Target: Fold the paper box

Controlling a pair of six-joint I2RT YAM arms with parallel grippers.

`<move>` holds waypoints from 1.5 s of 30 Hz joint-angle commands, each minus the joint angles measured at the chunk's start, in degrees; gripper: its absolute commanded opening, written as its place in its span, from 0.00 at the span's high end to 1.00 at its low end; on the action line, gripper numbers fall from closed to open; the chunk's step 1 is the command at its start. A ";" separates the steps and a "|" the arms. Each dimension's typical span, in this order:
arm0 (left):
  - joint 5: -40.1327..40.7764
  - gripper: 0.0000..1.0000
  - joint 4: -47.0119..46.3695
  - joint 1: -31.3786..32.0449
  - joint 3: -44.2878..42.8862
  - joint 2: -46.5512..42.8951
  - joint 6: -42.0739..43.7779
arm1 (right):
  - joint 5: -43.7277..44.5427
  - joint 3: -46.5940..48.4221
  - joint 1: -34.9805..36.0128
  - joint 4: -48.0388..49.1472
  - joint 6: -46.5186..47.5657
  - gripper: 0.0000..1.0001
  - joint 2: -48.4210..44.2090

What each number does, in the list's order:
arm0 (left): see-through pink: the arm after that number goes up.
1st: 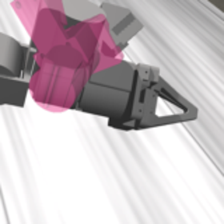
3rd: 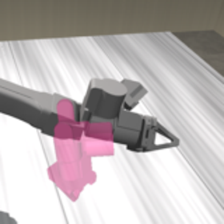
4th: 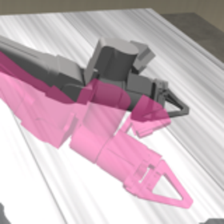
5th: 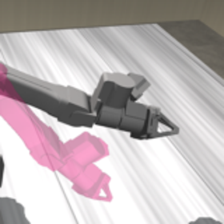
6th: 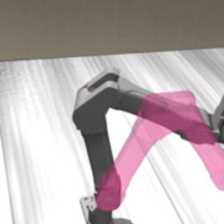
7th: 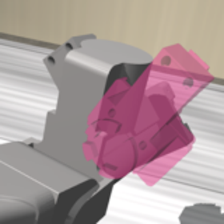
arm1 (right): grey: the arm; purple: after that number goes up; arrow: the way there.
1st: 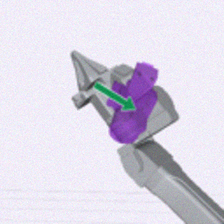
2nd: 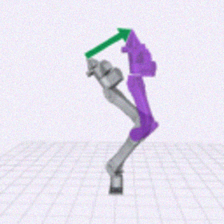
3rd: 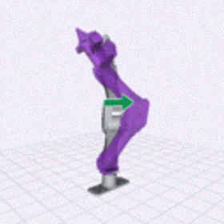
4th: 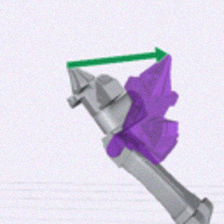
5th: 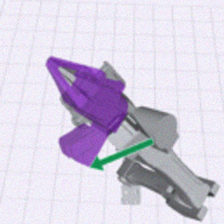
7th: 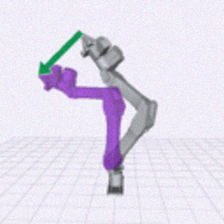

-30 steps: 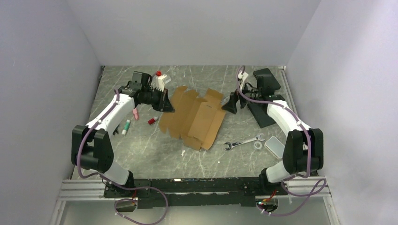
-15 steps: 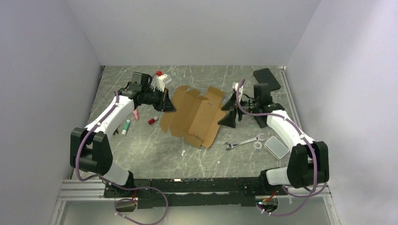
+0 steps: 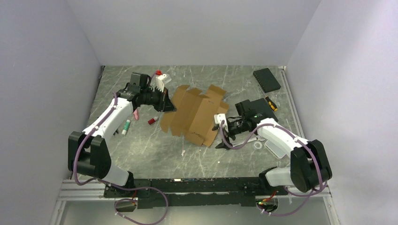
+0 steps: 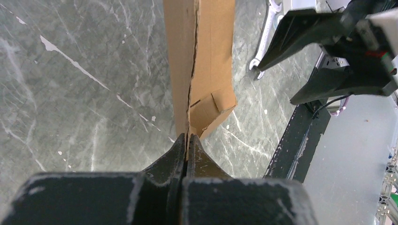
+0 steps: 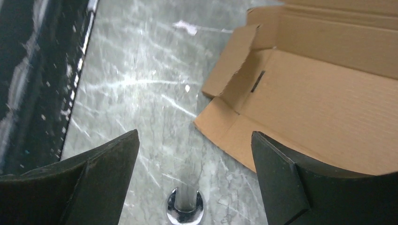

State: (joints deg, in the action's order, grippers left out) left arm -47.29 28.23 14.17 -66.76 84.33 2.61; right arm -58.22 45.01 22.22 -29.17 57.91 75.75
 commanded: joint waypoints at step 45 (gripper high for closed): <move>-3.07 1.00 -3.62 0.41 0.79 -1.40 1.61 | 17.80 0.05 -18.04 39.44 -64.04 0.23 1.33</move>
State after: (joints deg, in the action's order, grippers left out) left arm -47.90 27.16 14.24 -66.61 85.12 2.92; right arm -39.51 44.95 7.22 1.87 14.24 75.35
